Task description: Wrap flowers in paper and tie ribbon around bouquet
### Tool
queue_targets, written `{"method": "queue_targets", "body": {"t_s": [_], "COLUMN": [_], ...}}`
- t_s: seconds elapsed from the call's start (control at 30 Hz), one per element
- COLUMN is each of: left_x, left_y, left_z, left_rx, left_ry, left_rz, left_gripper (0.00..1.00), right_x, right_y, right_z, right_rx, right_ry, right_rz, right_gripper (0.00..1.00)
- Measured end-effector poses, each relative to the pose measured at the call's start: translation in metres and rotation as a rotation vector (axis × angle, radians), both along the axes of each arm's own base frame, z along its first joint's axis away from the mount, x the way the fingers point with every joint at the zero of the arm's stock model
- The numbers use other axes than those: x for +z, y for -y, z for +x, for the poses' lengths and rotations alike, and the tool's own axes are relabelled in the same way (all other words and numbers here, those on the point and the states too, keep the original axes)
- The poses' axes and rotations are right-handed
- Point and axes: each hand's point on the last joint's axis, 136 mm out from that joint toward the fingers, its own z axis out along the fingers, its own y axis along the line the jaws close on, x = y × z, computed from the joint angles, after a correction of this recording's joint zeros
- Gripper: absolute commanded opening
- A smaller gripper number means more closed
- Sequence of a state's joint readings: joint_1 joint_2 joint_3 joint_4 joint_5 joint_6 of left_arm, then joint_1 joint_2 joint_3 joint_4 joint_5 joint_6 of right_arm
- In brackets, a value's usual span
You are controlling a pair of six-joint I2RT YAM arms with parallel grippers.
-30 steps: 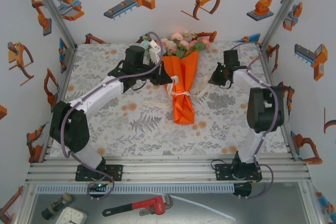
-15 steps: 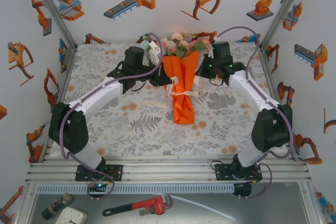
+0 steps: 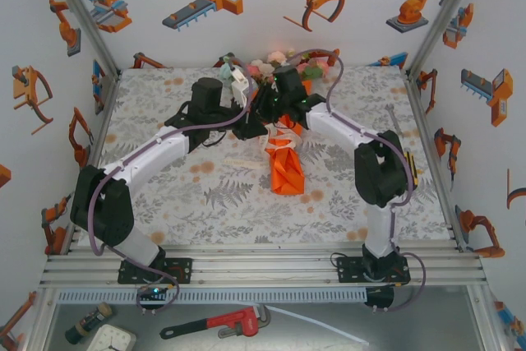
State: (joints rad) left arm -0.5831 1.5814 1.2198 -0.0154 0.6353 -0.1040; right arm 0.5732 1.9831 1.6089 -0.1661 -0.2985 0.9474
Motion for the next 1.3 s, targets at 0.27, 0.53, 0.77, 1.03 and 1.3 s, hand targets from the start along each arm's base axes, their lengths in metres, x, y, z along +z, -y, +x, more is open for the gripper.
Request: {"method": "queue_targets", "body": {"t_s": [0.27,0.53,0.77,1.03,1.3], "left_x": [-0.001,0.0,-0.007,-0.006,-0.007], "left_y": [-0.003,-0.009,-0.006,-0.006,-0.024], "left_z": [0.008,0.029,0.035,0.034,0.059], "left_rx": [0.046,0.128,0.137,0.135,0.307], "left_ry": [0.008,0.014,-0.011,-0.019,-0.077], "left_rz": [0.015,0.029,0.035,0.03,0.039], "left_gripper": [0.0,0.0,0.0,0.0,0.52], "right_x": [0.056,0.081,0.057,0.057,0.066], "right_y": [0.082,0.131,0.08,0.057,0.055], "right_z": [0.022,-0.034,-0.07,-0.061,-0.061], "right_rx": [-0.101,0.142,0.492,0.594,0.596], "right_ry": [0.127,0.509,0.721,0.836,0.874], "right_rz": [0.019,-0.082,-0.034,0.006,0.031], "right_gripper": [0.54,0.49,0.68,0.03,0.0]}}
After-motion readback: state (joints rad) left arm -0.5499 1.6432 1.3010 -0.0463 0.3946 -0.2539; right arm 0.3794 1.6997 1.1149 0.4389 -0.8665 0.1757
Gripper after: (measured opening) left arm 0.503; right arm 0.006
